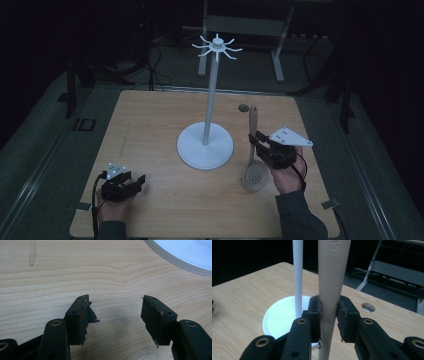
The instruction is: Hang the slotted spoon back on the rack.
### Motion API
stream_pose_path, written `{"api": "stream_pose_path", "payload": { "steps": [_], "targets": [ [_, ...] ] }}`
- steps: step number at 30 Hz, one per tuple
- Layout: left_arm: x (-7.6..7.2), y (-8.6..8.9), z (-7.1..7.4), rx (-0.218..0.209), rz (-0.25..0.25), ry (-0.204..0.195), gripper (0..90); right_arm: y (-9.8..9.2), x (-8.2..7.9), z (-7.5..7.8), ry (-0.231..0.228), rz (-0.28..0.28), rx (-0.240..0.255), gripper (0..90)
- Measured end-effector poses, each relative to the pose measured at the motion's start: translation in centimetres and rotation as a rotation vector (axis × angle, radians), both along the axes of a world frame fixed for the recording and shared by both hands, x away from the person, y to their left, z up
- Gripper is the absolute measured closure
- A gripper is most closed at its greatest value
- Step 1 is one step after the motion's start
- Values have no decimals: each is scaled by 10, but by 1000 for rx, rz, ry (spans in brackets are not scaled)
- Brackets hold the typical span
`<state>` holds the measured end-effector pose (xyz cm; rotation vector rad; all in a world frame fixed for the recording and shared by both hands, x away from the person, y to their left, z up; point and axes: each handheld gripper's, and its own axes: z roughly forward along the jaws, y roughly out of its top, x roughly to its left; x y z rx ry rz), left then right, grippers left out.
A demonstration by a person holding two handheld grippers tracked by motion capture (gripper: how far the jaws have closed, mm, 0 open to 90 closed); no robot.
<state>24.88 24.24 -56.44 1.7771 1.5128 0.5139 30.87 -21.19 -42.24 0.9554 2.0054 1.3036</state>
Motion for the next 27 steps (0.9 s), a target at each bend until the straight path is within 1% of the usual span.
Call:
{"api": "stream_pose_path", "payload": {
  "steps": [10,21,27],
  "targets": [
    [0,0,0,0,1,-2,405,8,0,8,-29,14,17,737],
    [0,0,0,-1,2,-3,405,15,1,12,-40,23,28,738],
    [-1,0,1,-4,-3,-14,408,18,1,17,-51,30,29,737]
  ]
}}
